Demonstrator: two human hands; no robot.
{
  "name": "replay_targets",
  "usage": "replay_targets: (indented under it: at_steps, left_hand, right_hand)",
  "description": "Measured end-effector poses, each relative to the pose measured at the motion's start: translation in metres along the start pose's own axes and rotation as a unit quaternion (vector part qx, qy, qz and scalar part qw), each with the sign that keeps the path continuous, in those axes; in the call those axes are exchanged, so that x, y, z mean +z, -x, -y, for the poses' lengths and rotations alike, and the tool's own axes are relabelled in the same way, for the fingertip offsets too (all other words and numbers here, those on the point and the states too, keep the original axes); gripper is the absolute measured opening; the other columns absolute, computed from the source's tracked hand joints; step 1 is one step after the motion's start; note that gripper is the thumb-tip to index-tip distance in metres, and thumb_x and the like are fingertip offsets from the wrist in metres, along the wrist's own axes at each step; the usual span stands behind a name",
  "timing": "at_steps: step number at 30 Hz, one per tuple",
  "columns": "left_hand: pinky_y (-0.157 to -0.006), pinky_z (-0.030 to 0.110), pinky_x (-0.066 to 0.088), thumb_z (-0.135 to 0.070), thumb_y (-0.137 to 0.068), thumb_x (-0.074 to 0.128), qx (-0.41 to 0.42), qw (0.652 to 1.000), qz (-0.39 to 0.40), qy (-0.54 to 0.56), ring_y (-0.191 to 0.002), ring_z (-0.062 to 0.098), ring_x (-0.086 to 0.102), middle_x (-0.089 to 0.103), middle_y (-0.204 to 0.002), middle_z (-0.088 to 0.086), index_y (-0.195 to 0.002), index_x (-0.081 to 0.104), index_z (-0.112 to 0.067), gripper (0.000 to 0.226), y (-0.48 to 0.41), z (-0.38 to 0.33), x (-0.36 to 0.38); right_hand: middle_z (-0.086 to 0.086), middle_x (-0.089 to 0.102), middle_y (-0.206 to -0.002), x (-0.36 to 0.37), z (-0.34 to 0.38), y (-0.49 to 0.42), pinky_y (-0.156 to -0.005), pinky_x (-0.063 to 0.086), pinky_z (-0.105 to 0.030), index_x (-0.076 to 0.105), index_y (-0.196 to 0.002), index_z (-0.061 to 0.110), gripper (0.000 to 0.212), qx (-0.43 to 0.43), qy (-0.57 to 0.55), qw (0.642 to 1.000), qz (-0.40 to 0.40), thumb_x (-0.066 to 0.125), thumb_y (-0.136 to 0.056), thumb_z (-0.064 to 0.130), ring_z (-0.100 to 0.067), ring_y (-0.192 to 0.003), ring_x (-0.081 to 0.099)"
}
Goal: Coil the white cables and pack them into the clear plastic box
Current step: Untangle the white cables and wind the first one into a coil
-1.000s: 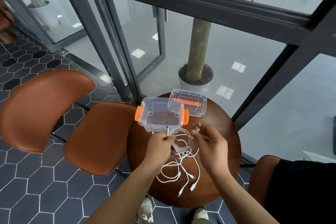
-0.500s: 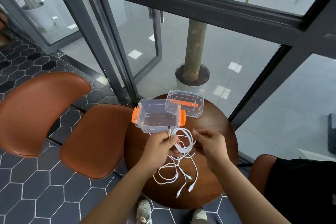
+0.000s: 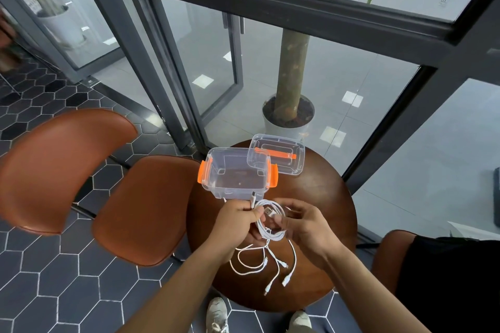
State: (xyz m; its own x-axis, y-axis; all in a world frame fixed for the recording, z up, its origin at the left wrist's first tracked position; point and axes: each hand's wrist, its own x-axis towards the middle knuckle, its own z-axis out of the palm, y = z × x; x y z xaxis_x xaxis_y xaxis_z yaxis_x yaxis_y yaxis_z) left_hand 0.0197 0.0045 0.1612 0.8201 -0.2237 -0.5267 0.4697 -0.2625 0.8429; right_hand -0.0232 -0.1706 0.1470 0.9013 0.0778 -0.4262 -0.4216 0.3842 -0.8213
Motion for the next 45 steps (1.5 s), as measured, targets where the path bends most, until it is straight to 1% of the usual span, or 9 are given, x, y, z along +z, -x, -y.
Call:
replay_targets:
  at_steps: [4,7,12,15,22,29,36,41,45]
  left_hand:
    - [-0.067,0.057,0.061,-0.015,-0.102,0.053,-0.005,1.000,0.012,-0.026,-0.055,0.025,0.065,0.069,-0.067,0.013,-0.091,0.072,-0.006,0.023,0.002,0.007,0.001]
    - [-0.065,0.052,0.063,-0.021,-0.102,0.050,0.010,0.988,0.010,-0.154,-0.052,0.021,0.068,0.066,-0.071,0.009,-0.093,0.067,-0.009,0.022,0.001,0.009,0.001]
    - [-0.070,0.030,0.049,-0.023,-0.104,0.044,0.131,0.916,-0.057,-0.375,-0.089,0.023,0.069,0.069,-0.101,0.008,-0.128,0.055,-0.015,0.027,0.005,0.005,0.009]
    - [-0.072,0.026,0.040,-0.016,-0.104,0.043,0.172,0.878,-0.064,-0.443,-0.097,0.020,0.064,0.067,-0.112,0.006,-0.154,0.025,-0.020,0.054,0.010,0.006,0.016]
    - [-0.080,0.032,0.045,-0.007,-0.102,0.036,0.203,0.796,-0.059,-0.567,-0.104,0.023,0.062,0.055,-0.126,0.009,-0.158,-0.008,-0.020,0.073,0.016,0.019,0.016]
    - [-0.085,0.036,0.051,-0.040,-0.106,0.032,0.237,0.865,-0.054,-0.440,-0.102,0.021,0.063,0.062,-0.116,0.002,-0.157,0.022,-0.030,0.053,0.012,0.026,0.005]
    - [-0.094,0.023,0.052,-0.035,-0.104,0.044,0.160,0.945,-0.086,-0.272,-0.106,0.010,0.066,0.071,-0.123,-0.010,-0.136,0.060,-0.032,0.035,0.008,0.019,0.006]
    - [-0.066,0.024,0.053,-0.023,-0.094,0.062,0.142,0.960,-0.105,-0.218,-0.068,0.006,0.065,0.074,-0.084,-0.010,-0.133,0.062,-0.033,0.041,0.004,0.018,0.002]
    - [-0.063,0.045,0.060,-0.021,-0.089,0.065,0.115,0.971,-0.112,-0.177,-0.068,0.011,0.070,0.074,-0.073,-0.008,-0.091,0.078,-0.026,0.015,0.002,0.017,0.003]
  right_hand:
    - [-0.030,0.062,-0.093,0.002,-0.005,0.002,-0.072,0.058,-0.041,0.054,-0.127,-0.001,0.047,-0.002,-0.129,0.991,0.035,0.065,-0.084,-0.016,-0.035,-0.076,0.064]
    - [-0.027,0.071,-0.098,0.009,-0.015,0.004,-0.075,0.059,-0.044,0.058,-0.115,-0.002,0.046,-0.053,-0.007,0.998,-0.023,0.072,-0.075,-0.021,-0.037,-0.082,0.067]
    - [-0.006,0.077,-0.080,0.023,-0.029,0.005,-0.069,0.062,-0.048,0.069,-0.093,0.019,0.018,-0.134,0.195,0.952,-0.195,0.079,-0.083,0.007,-0.028,-0.071,0.074]
    - [0.002,0.077,-0.080,0.027,-0.035,0.004,-0.072,0.060,-0.050,0.066,-0.094,0.027,0.011,-0.137,0.235,0.930,-0.246,0.075,-0.087,0.024,-0.017,-0.072,0.074]
    - [-0.005,0.077,-0.074,0.034,-0.033,0.006,-0.073,0.060,-0.058,0.072,-0.087,0.021,0.012,-0.085,0.150,0.958,-0.227,0.072,-0.089,0.009,-0.029,-0.072,0.075]
    - [-0.015,0.076,-0.078,0.035,-0.021,0.012,-0.069,0.060,-0.049,0.071,-0.094,0.009,0.010,-0.103,0.099,0.973,-0.180,0.070,-0.091,0.000,-0.031,-0.067,0.073]
    - [-0.018,0.077,-0.083,0.033,-0.025,0.011,-0.064,0.061,-0.040,0.066,-0.102,0.000,0.010,-0.094,0.089,0.981,-0.147,0.066,-0.092,-0.004,-0.031,-0.067,0.075]
    - [-0.015,0.078,-0.082,0.031,-0.026,0.008,-0.070,0.060,-0.046,0.066,-0.099,0.005,0.015,-0.100,0.110,0.978,-0.145,0.069,-0.089,-0.006,-0.031,-0.067,0.075]
    - [-0.013,0.078,-0.081,0.031,-0.022,0.007,-0.074,0.062,-0.052,0.068,-0.094,0.007,0.015,-0.122,0.156,0.973,-0.118,0.073,-0.086,-0.005,-0.034,-0.074,0.076]
